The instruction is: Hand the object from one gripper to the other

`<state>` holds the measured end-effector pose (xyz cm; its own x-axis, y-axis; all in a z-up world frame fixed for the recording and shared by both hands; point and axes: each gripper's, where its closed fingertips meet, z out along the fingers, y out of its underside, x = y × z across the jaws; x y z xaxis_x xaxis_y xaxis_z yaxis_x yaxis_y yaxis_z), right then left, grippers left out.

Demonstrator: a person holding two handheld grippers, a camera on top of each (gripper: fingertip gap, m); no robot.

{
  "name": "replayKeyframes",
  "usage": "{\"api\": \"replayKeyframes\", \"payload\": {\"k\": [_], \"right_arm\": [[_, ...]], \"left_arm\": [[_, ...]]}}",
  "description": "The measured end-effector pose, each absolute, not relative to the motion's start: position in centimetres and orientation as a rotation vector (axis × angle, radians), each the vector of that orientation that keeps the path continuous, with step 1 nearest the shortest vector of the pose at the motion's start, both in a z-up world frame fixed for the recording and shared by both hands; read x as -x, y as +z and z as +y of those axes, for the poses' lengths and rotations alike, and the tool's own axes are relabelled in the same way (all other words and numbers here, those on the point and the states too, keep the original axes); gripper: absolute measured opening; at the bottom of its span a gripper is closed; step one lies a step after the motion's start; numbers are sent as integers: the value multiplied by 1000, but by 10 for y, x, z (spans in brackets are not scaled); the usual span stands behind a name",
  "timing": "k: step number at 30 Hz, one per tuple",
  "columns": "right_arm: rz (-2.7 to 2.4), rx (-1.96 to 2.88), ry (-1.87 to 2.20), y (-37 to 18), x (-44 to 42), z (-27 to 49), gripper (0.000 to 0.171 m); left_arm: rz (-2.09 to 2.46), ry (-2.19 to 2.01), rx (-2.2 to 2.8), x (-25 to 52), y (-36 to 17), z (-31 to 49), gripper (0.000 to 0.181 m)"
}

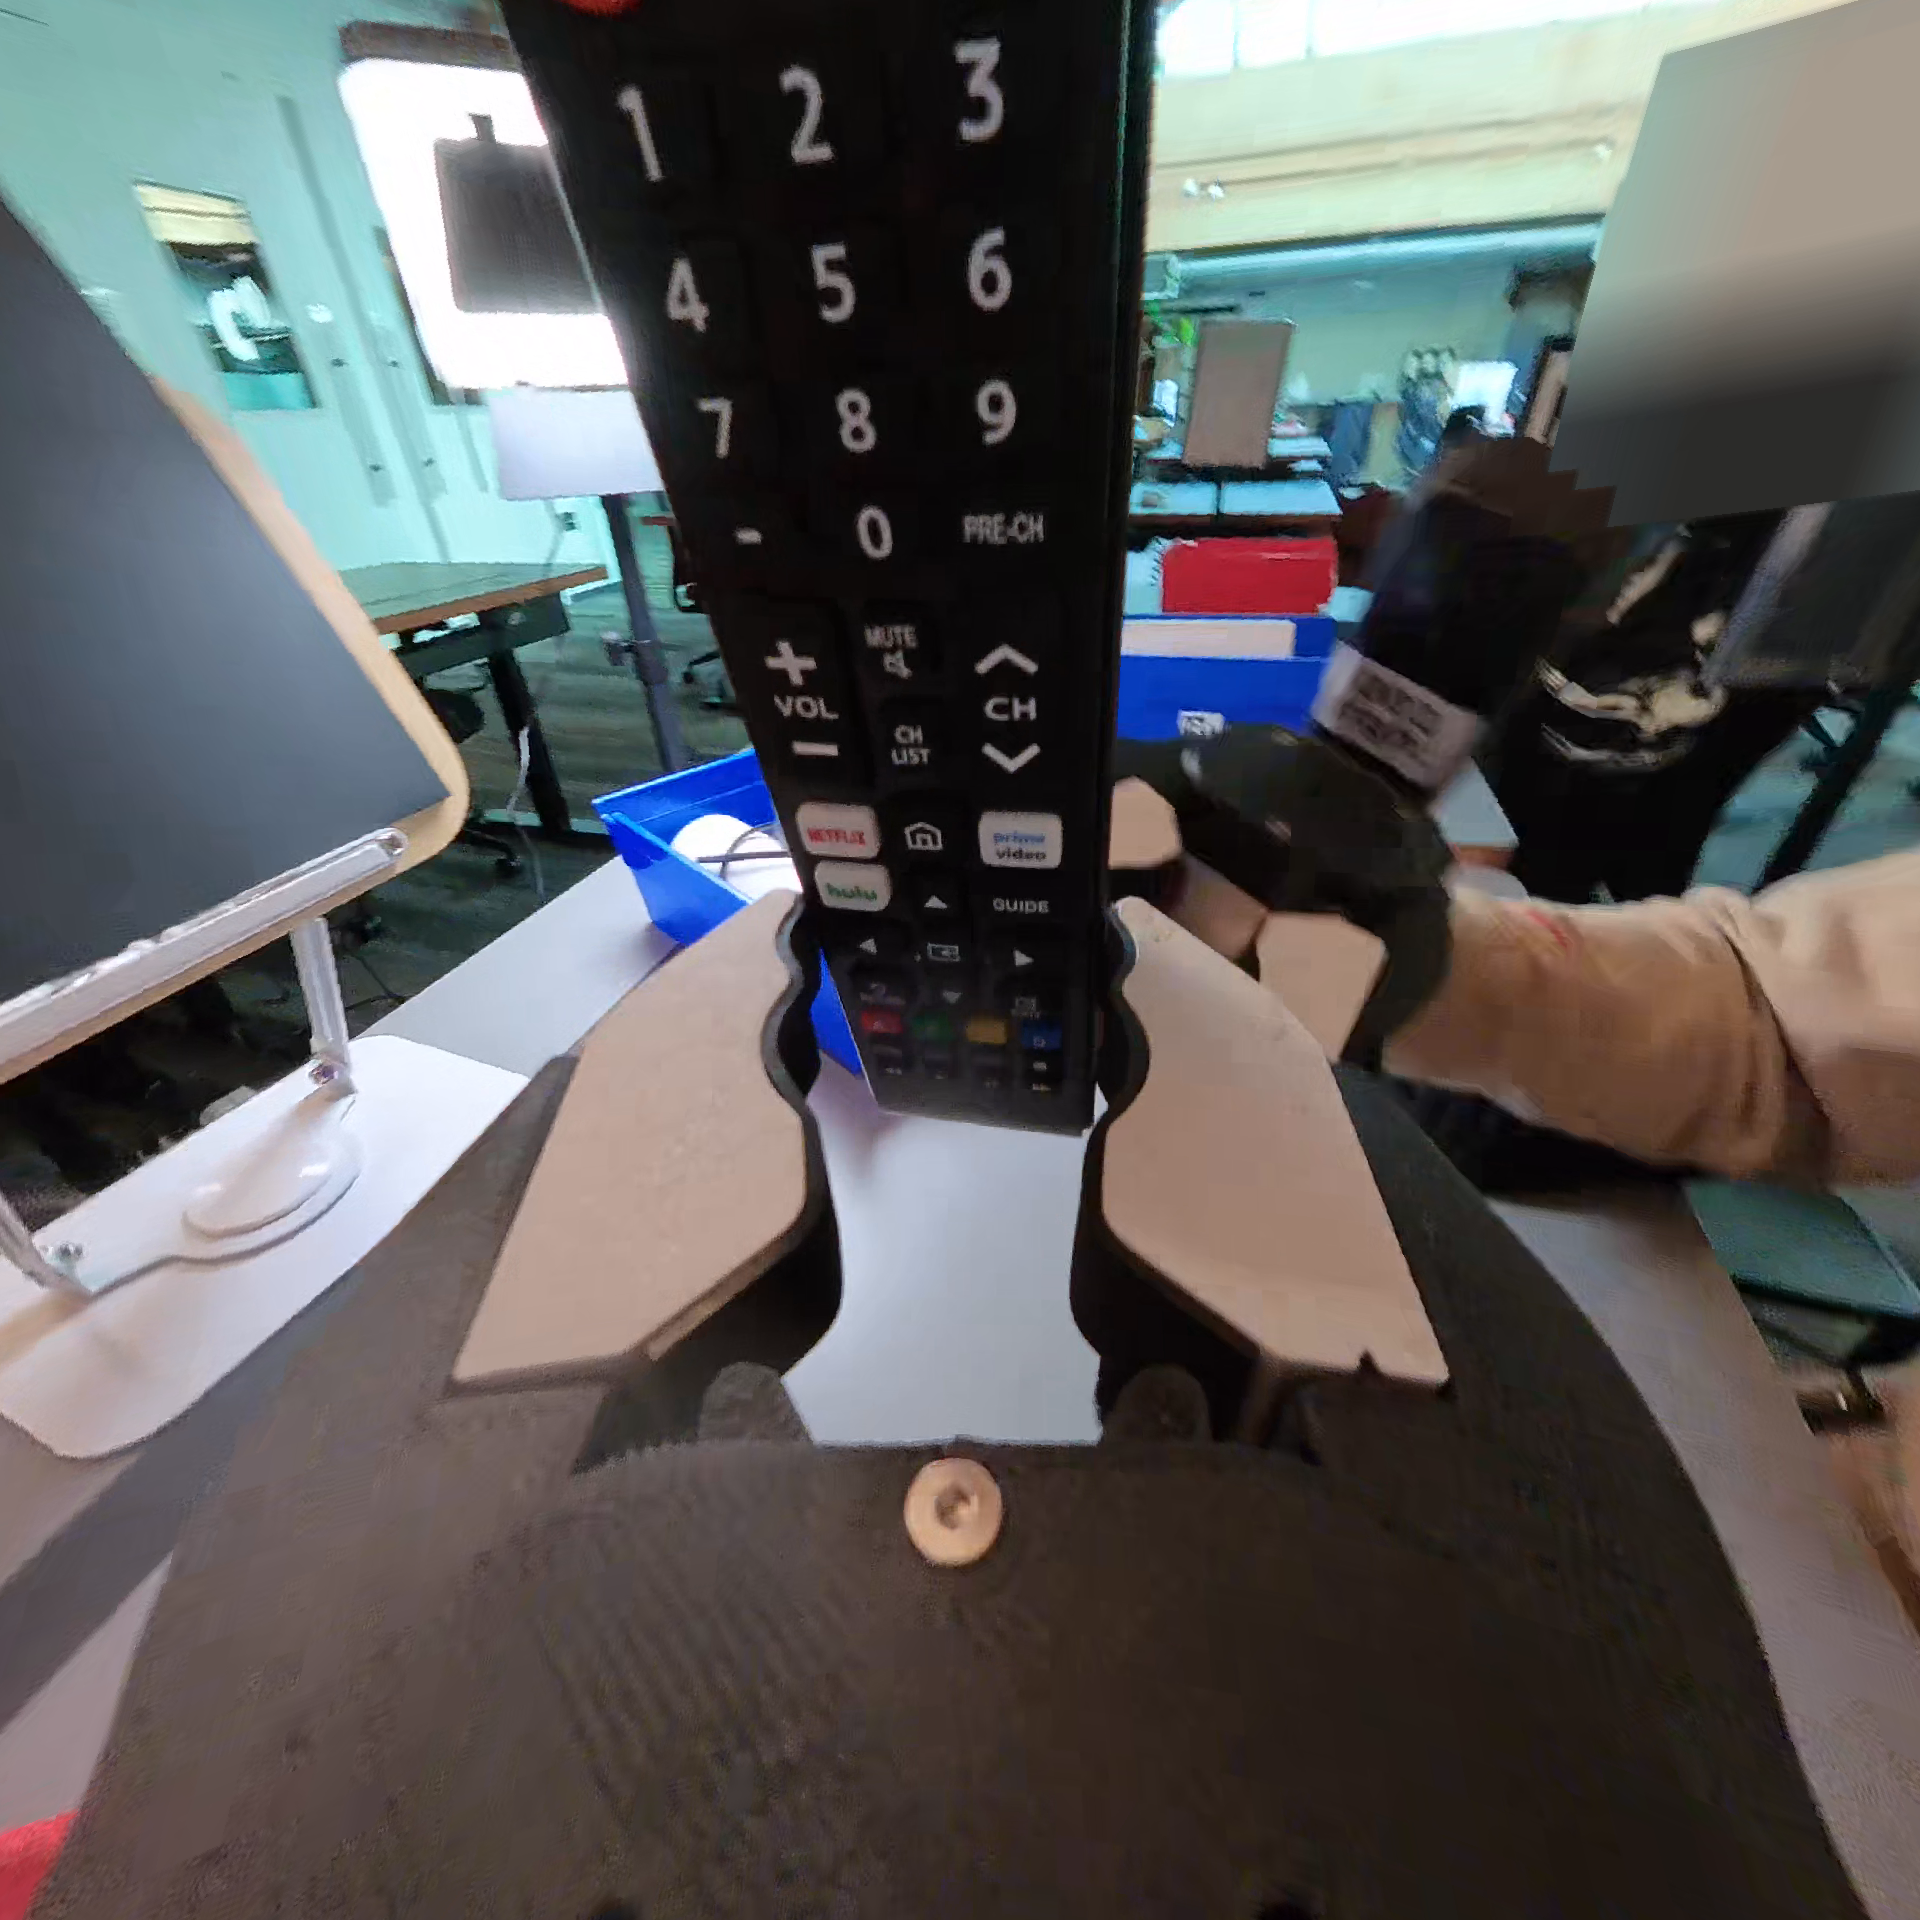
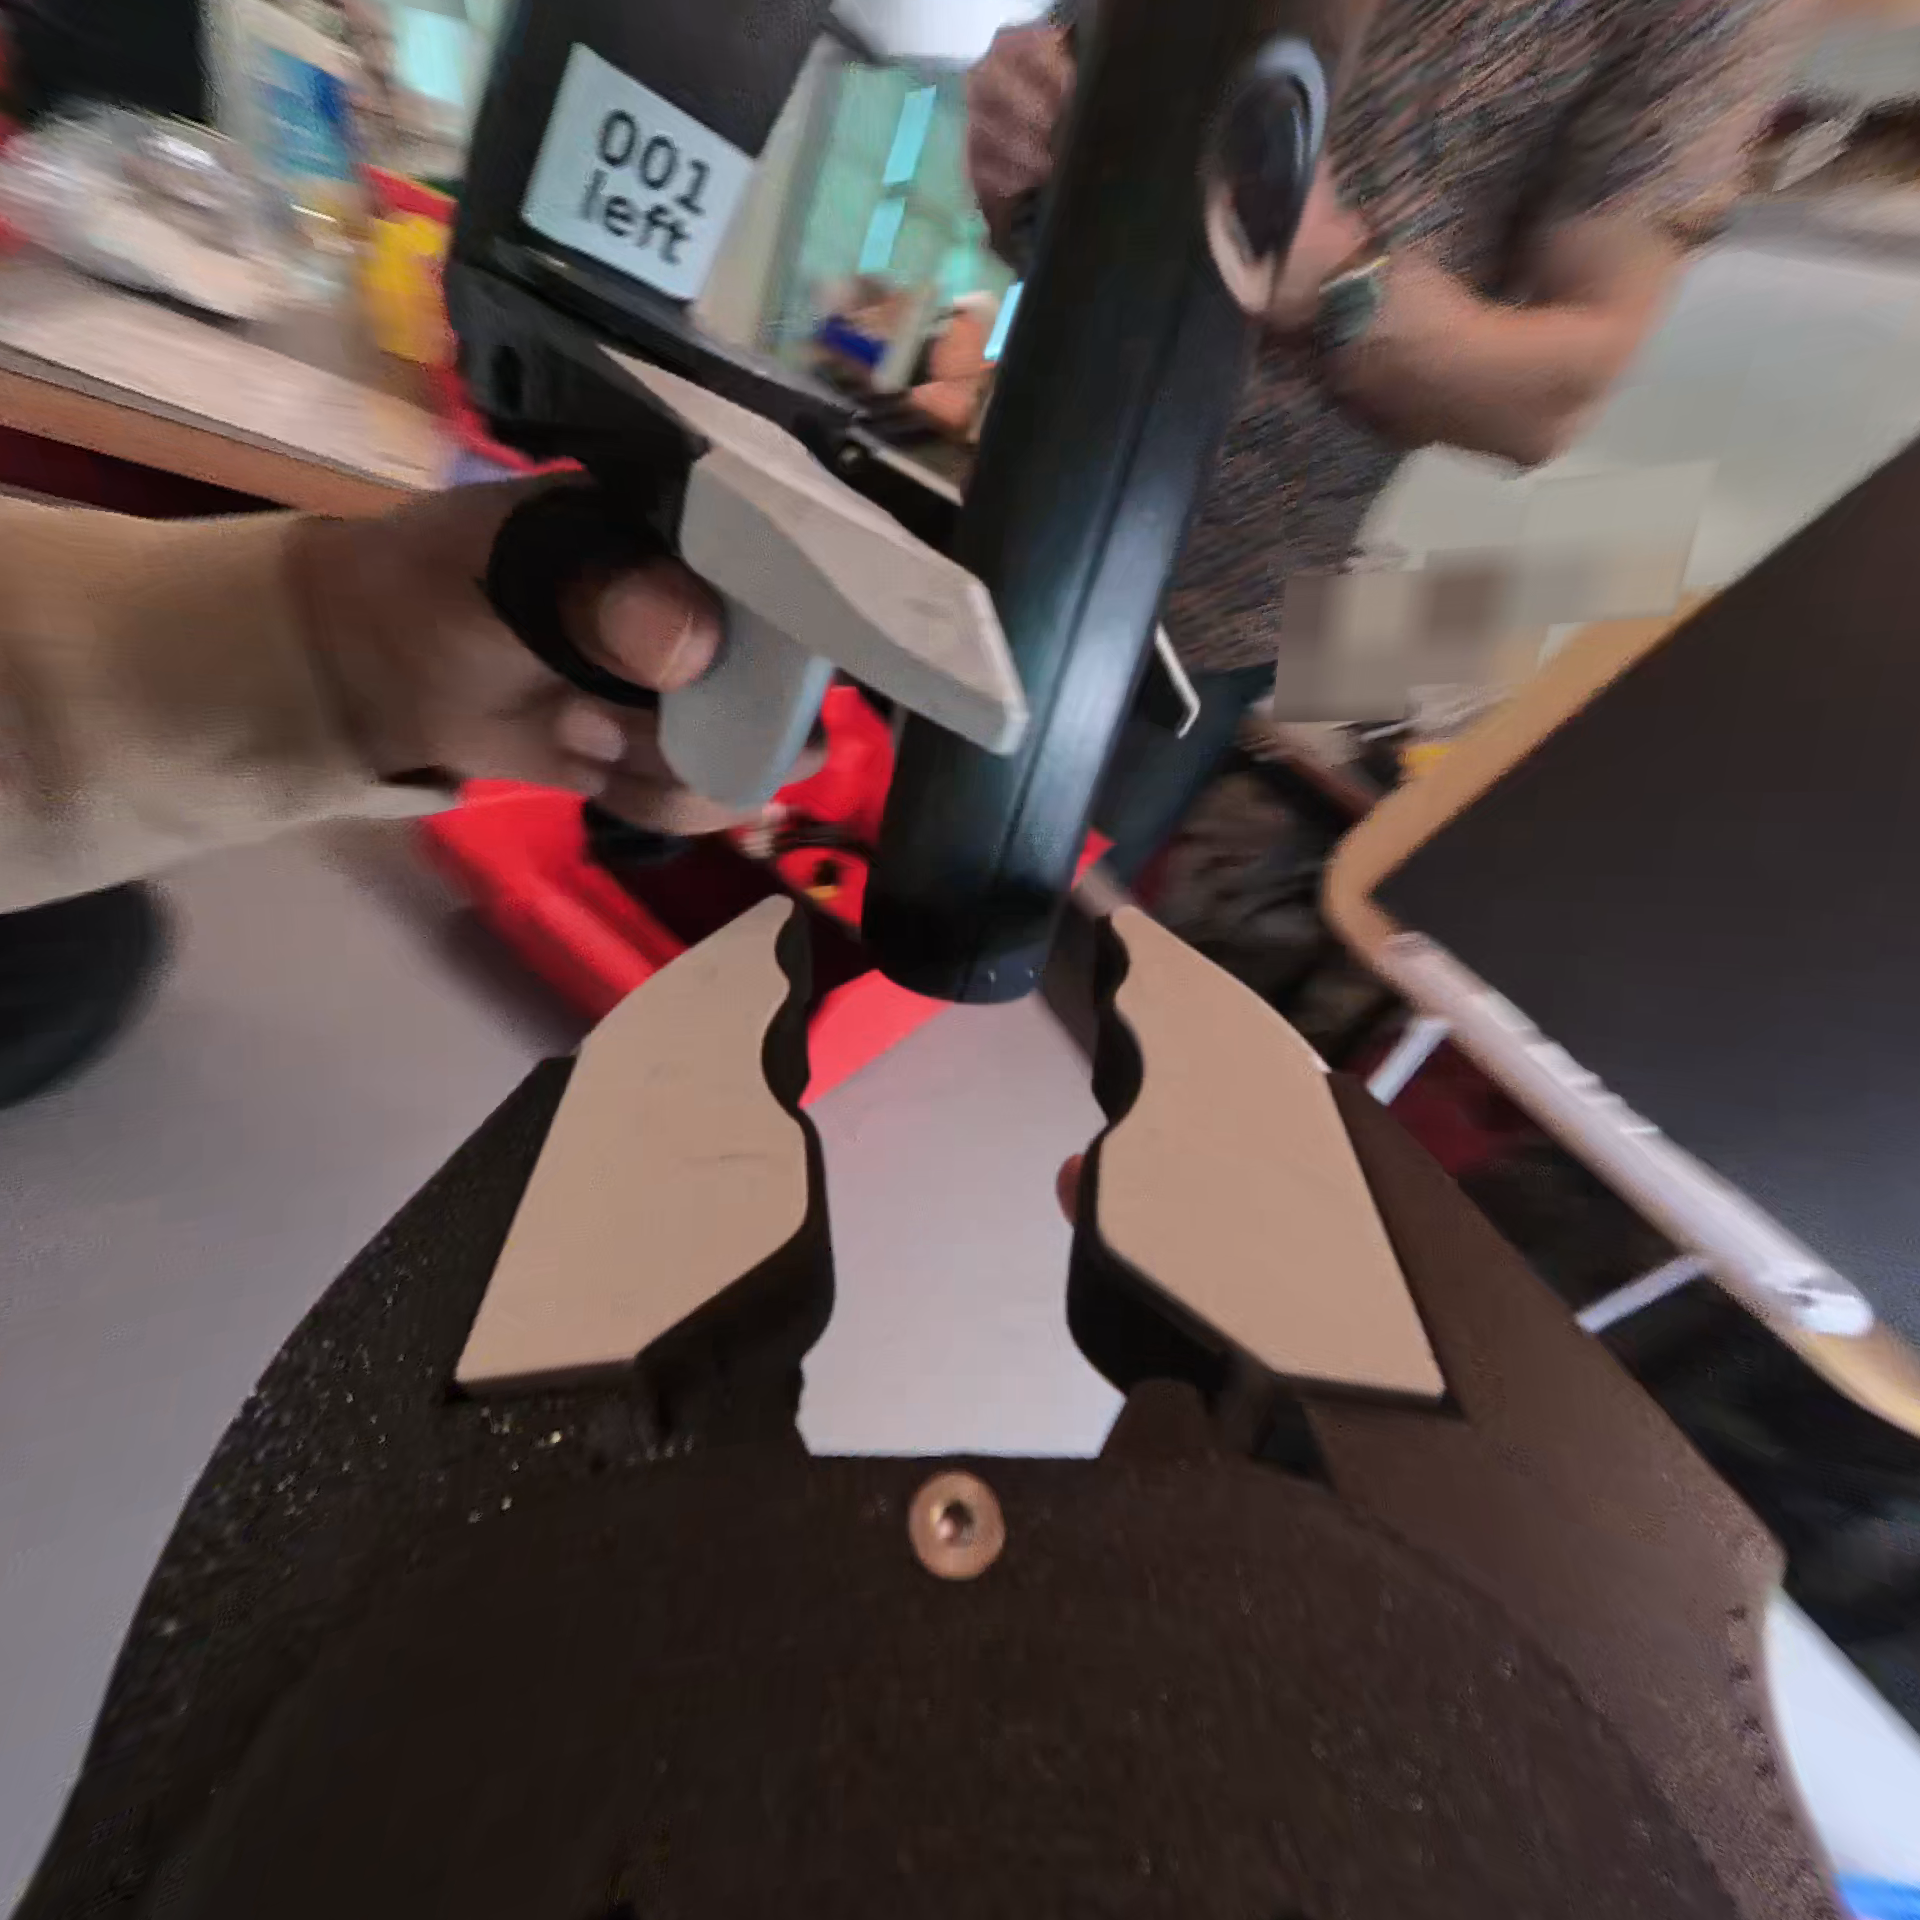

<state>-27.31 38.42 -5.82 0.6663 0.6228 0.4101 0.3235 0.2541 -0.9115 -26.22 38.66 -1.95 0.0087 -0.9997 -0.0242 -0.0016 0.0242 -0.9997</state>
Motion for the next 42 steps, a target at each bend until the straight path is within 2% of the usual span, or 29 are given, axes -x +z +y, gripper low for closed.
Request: {"api": "replayKeyframes", "payload": {"k": [2,5,7,11,15,17,22,26,29,35,42], "right_arm": [[-943,1436,449,-62,272,374,65],[-1005,1439,644,-71,283,359,68],[-1008,1429,654,-76,291,359,52],[-1007,1382,695,-76,295,356,52],[-1053,1404,732,-90,303,353,51],[-1055,1400,796,-95,310,350,51],[-1104,1454,762,-105,307,352,51],[-1084,1433,760,-81,291,348,65],[-1088,1426,715,-79,289,348,51],[-1029,1402,790,-77,293,350,49],[-1066,1454,747,-99,299,356,49]], "left_arm": [[1307,-1204,1152,264,-21,373,52],[1450,-1241,1114,254,-34,349,52],[1516,-1232,1109,247,-43,338,52],[1503,-1246,1095,246,-38,333,53],[1442,-1328,1080,256,-23,336,62],[1473,-1340,1072,257,-25,333,53],[1506,-1298,1103,250,-35,333,53],[1528,-1299,1144,249,-44,336,53],[1532,-1315,1153,244,-48,334,53],[1503,-1323,1163,248,-43,337,54],[1474,-1309,1162,251,-40,343,53]]}}
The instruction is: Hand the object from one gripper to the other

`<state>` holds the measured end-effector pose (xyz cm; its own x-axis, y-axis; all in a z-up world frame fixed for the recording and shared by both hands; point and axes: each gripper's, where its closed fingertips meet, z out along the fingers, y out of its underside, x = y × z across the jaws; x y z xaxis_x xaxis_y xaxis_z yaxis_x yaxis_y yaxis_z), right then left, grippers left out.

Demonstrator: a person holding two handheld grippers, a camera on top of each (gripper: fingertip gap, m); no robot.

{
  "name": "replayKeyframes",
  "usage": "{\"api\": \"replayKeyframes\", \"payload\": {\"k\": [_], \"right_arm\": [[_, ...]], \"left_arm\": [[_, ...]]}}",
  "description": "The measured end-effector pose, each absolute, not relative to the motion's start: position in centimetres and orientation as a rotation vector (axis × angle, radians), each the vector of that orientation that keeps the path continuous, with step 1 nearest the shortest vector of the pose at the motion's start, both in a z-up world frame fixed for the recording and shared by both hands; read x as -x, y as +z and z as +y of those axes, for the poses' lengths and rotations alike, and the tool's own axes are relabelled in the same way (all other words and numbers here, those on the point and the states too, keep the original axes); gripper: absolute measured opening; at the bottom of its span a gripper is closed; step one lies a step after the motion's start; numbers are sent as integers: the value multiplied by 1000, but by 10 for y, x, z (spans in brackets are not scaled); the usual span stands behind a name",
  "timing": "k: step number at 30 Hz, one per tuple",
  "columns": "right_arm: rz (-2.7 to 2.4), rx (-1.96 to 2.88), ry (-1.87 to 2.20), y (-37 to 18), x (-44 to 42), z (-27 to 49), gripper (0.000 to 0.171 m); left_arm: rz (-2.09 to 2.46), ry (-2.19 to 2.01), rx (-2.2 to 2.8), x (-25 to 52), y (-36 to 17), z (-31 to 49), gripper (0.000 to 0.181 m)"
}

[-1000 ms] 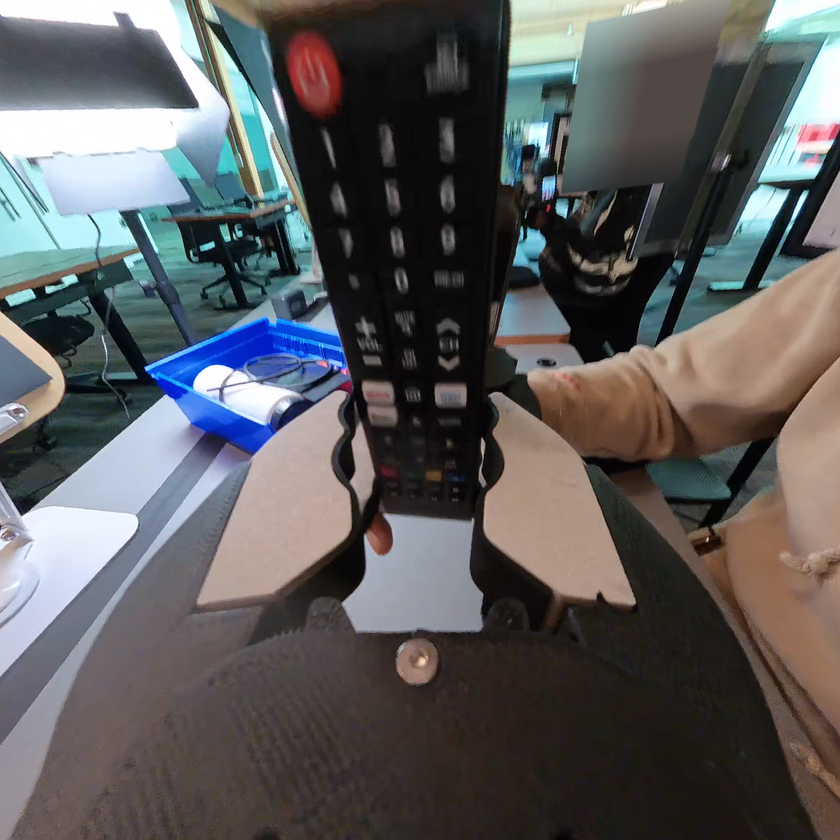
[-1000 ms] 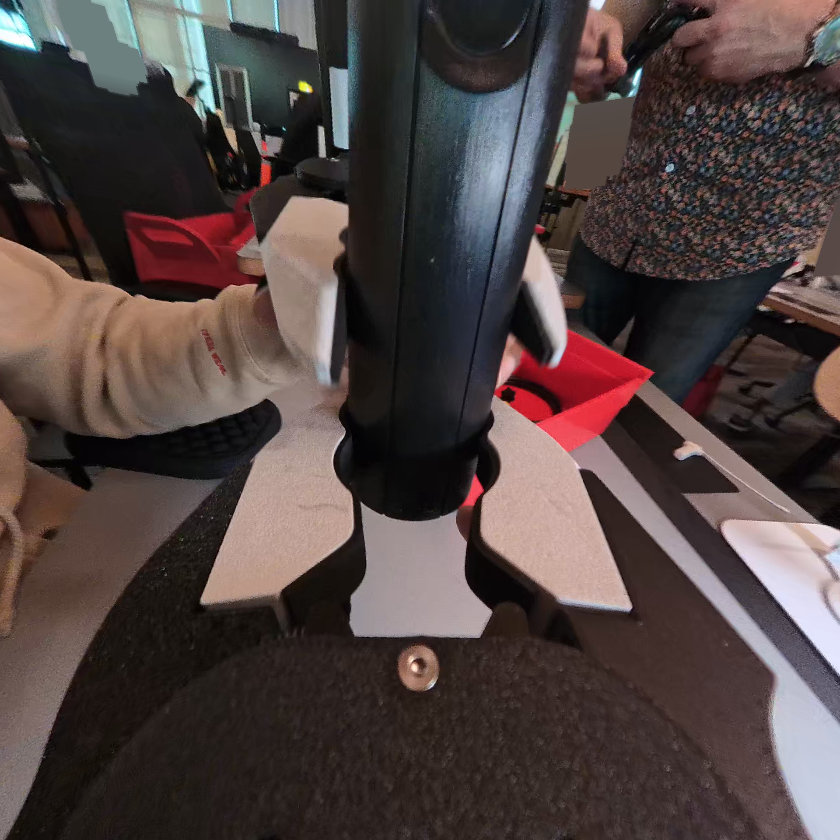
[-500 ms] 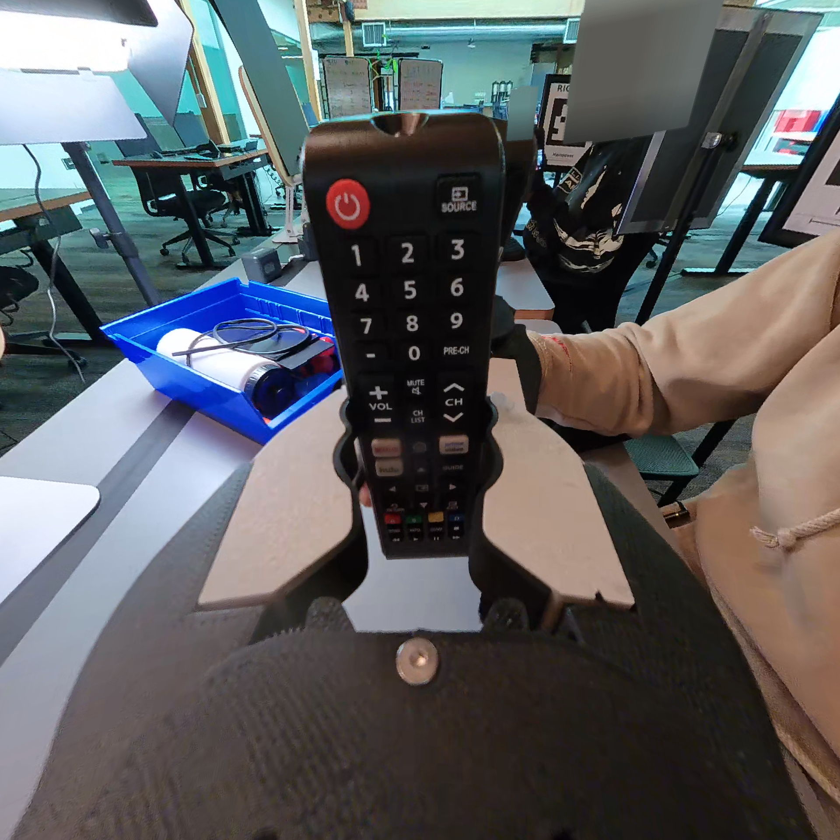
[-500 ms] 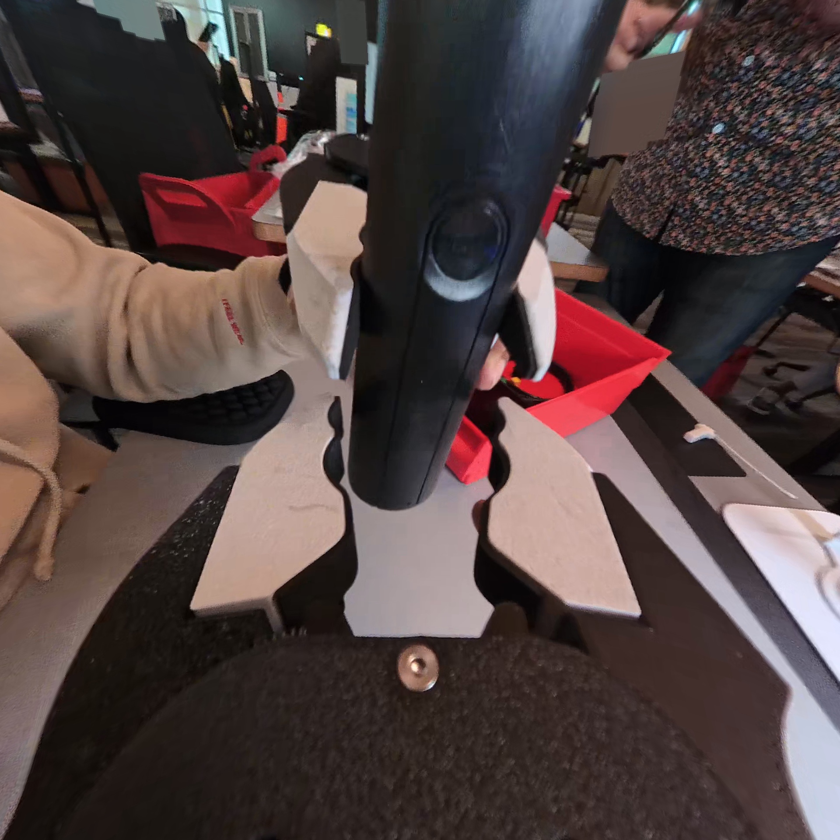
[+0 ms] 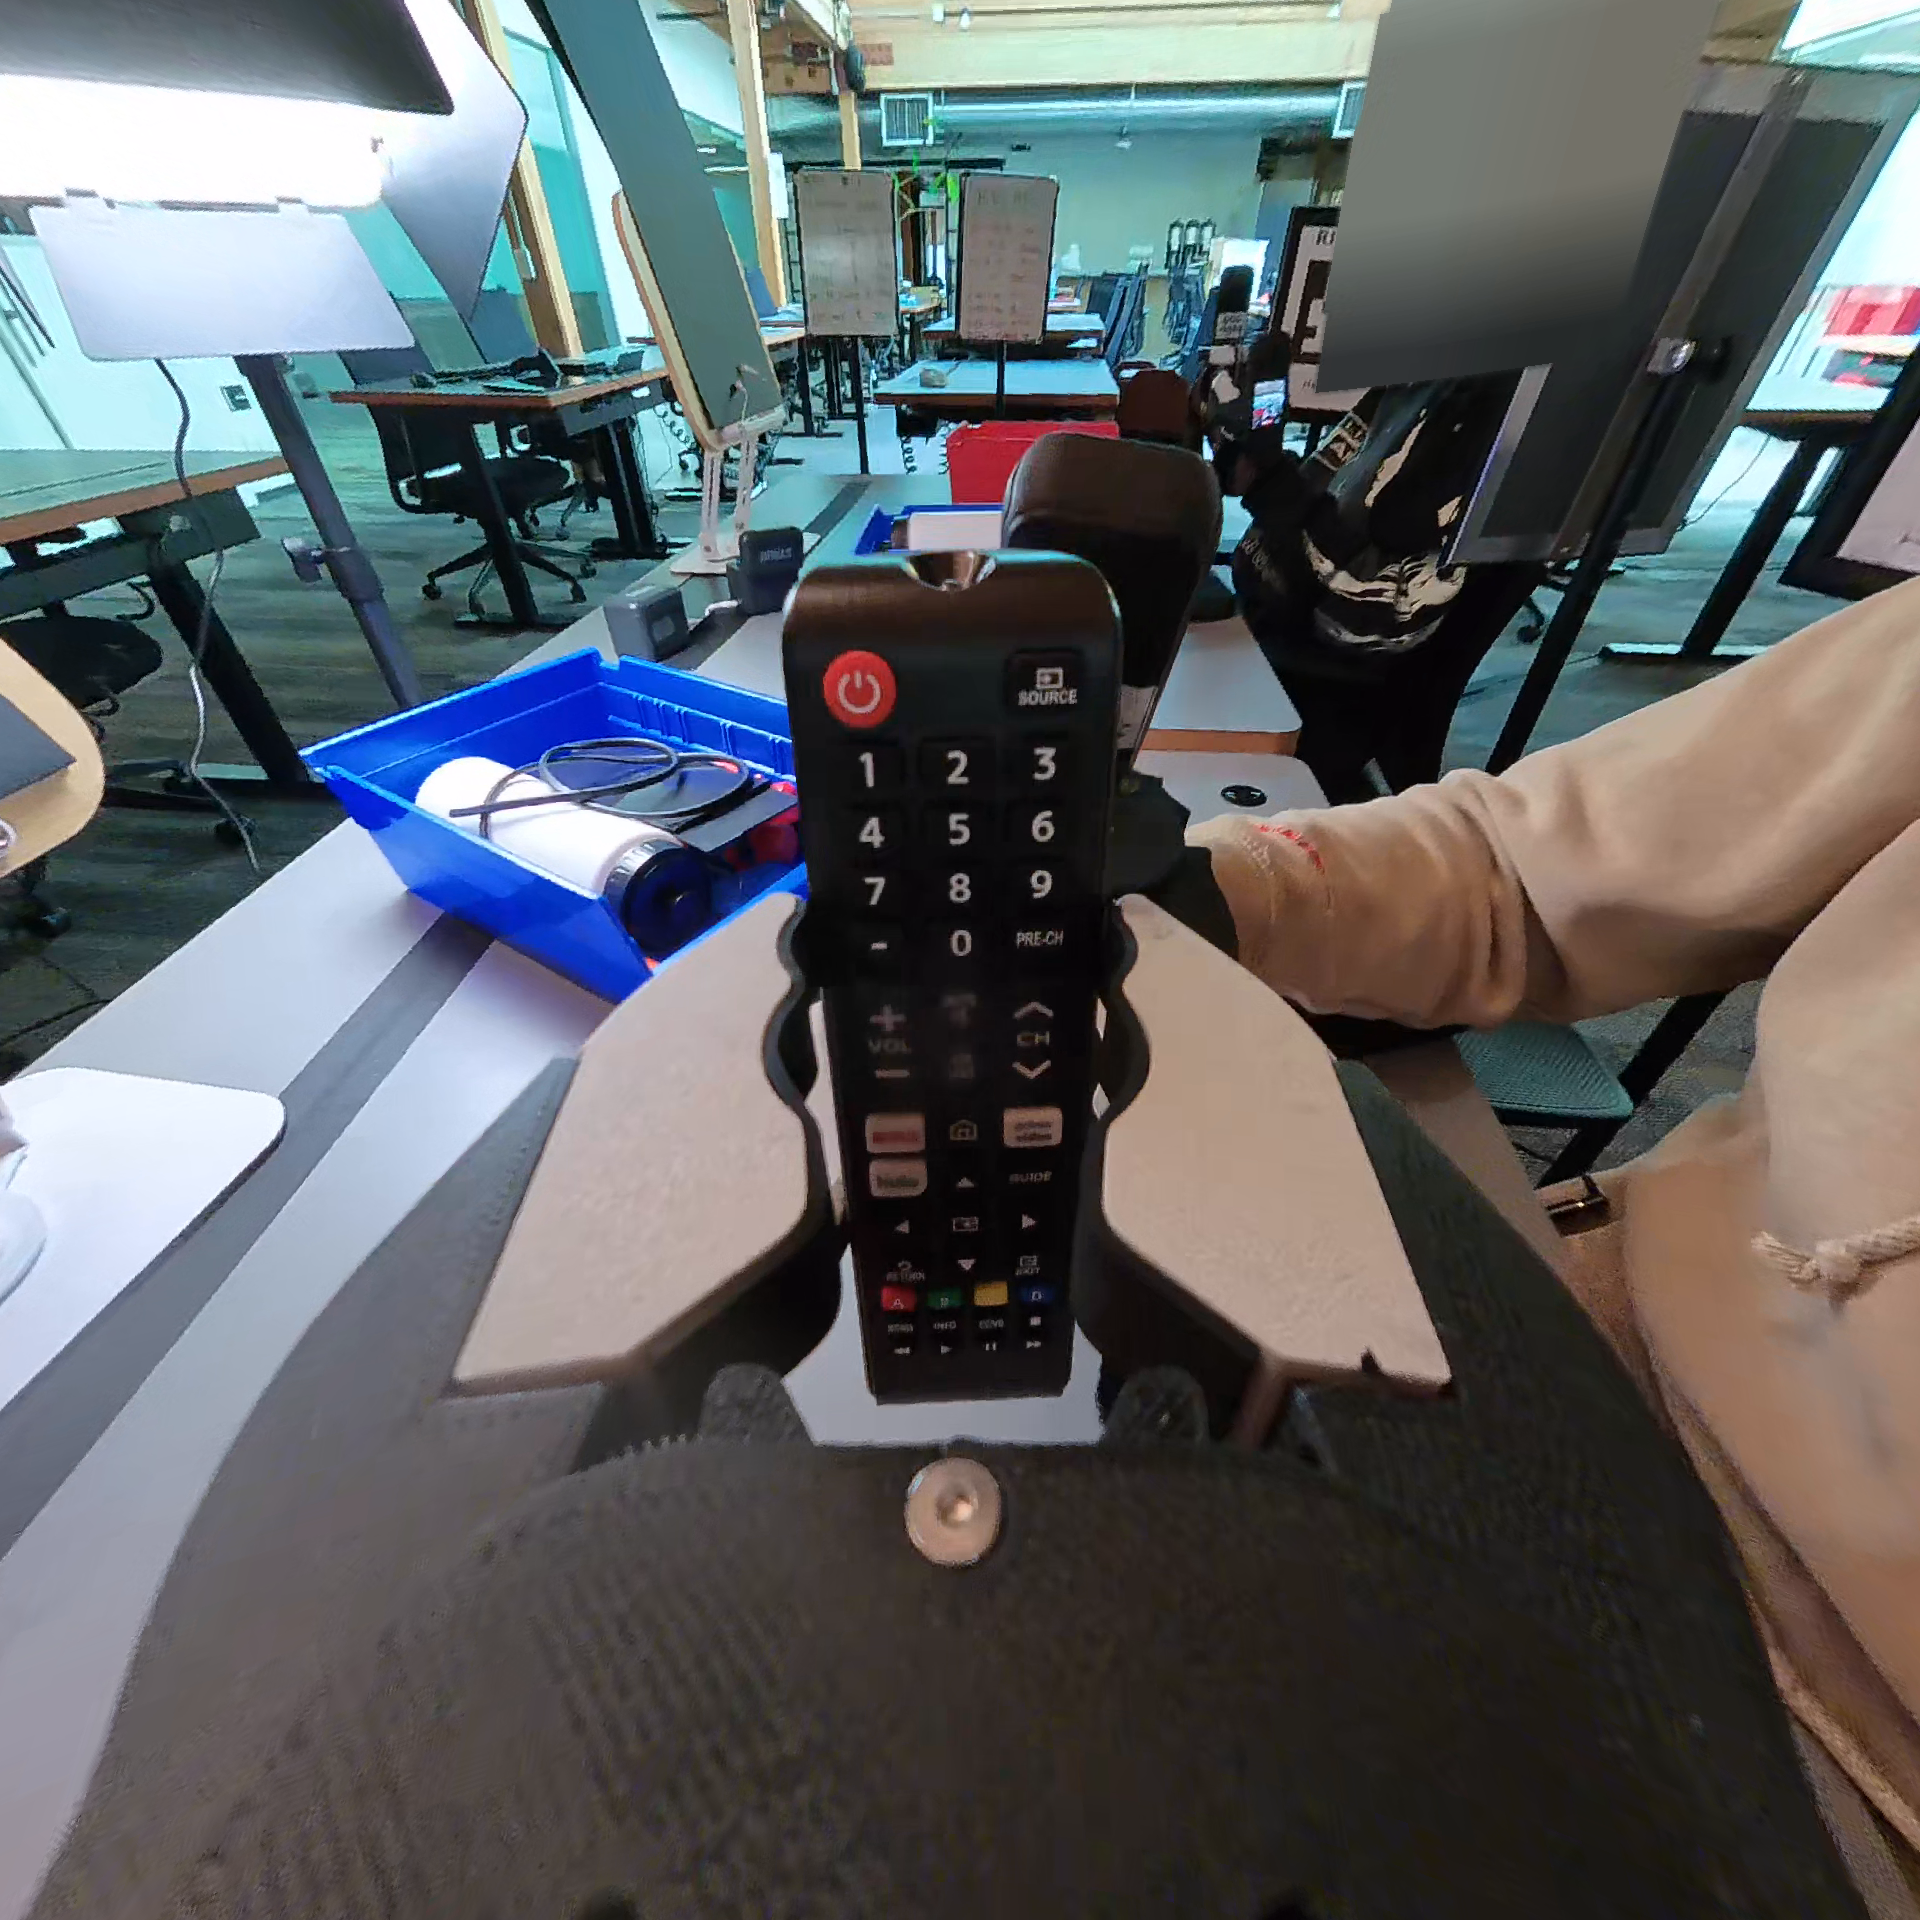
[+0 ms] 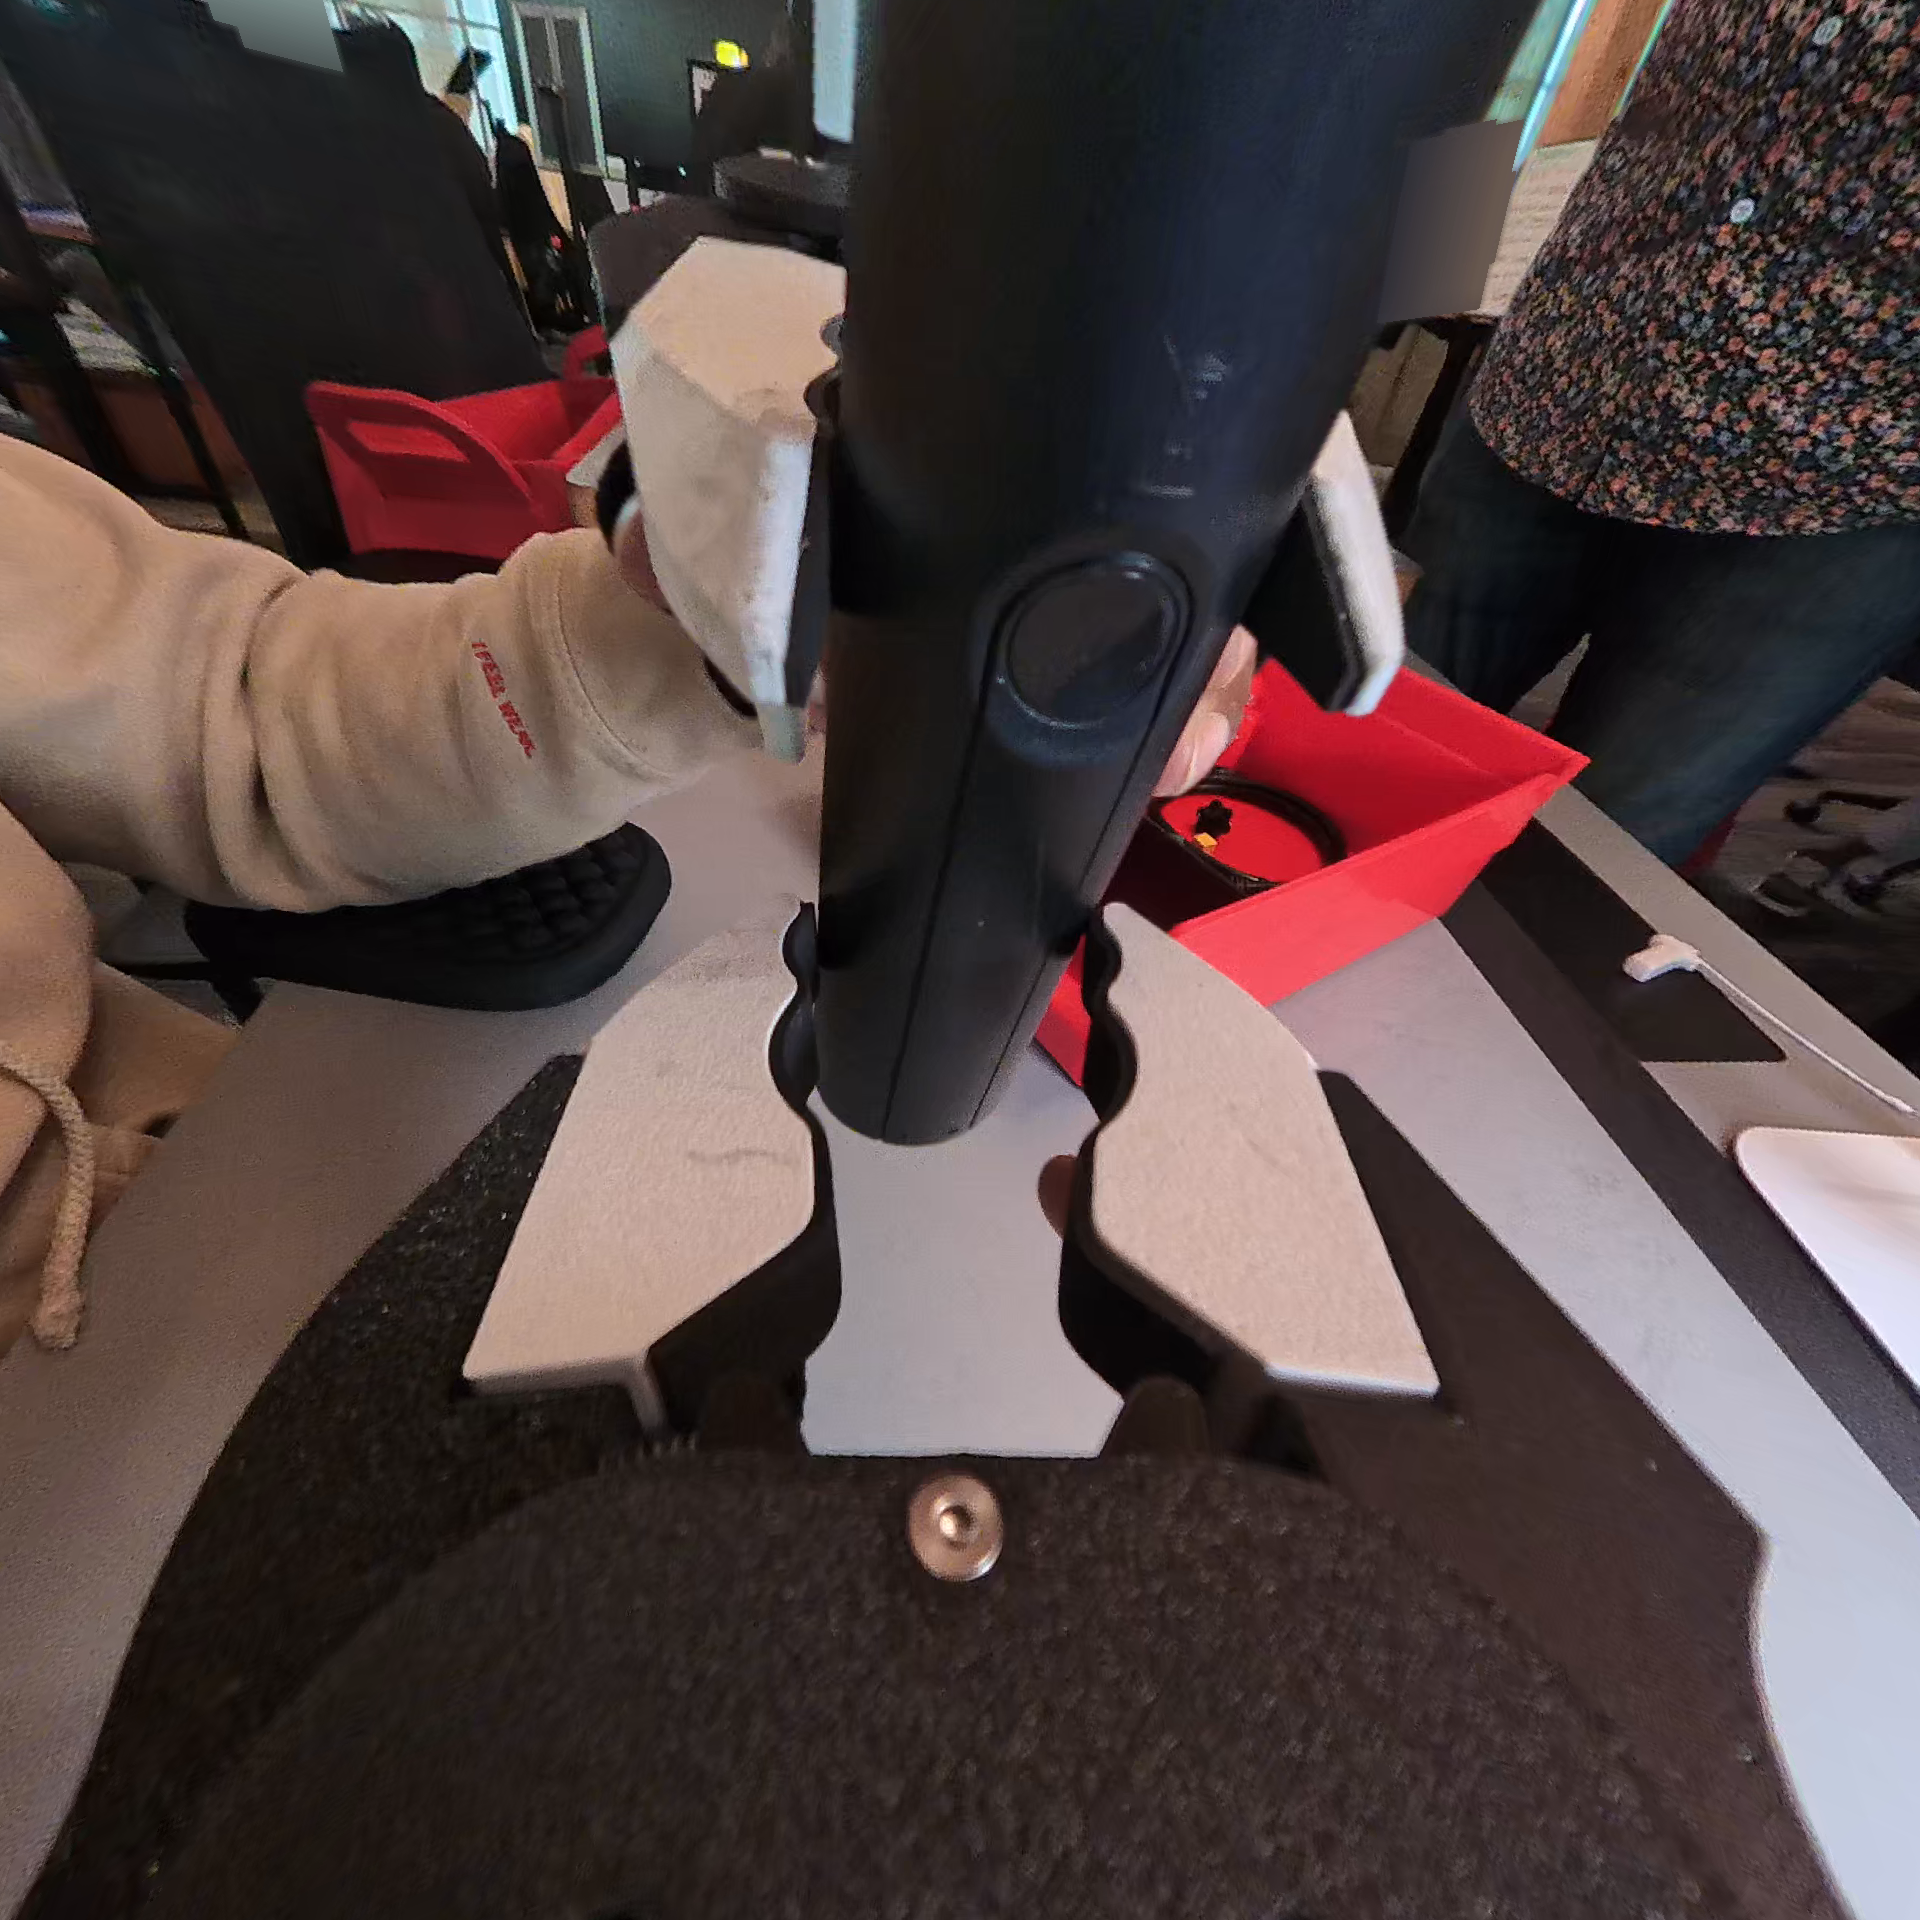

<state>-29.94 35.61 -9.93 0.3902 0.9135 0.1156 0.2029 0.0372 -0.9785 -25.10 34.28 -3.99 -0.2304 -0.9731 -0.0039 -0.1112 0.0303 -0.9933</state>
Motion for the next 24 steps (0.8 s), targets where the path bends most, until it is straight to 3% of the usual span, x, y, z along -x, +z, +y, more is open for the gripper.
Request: {"api": "replayKeyframes", "payload": {"k": [3,6,10,16,24], "right_arm": [[-1085,1470,729,-98,291,357,50],[-1059,1437,788,-74,268,350,62],[-936,1342,850,-35,248,344,59],[-1038,1377,784,-52,263,342,49],[-1087,1410,693,-64,265,345,49]], "left_arm": [[1460,-1283,1168,252,-40,349,52],[1480,-1267,1197,254,-49,356,52],[1560,-1280,1211,242,-69,345,52],[1639,-1310,1204,232,-83,328,52],[1504,-1406,1170,259,-38,337,63]]}}
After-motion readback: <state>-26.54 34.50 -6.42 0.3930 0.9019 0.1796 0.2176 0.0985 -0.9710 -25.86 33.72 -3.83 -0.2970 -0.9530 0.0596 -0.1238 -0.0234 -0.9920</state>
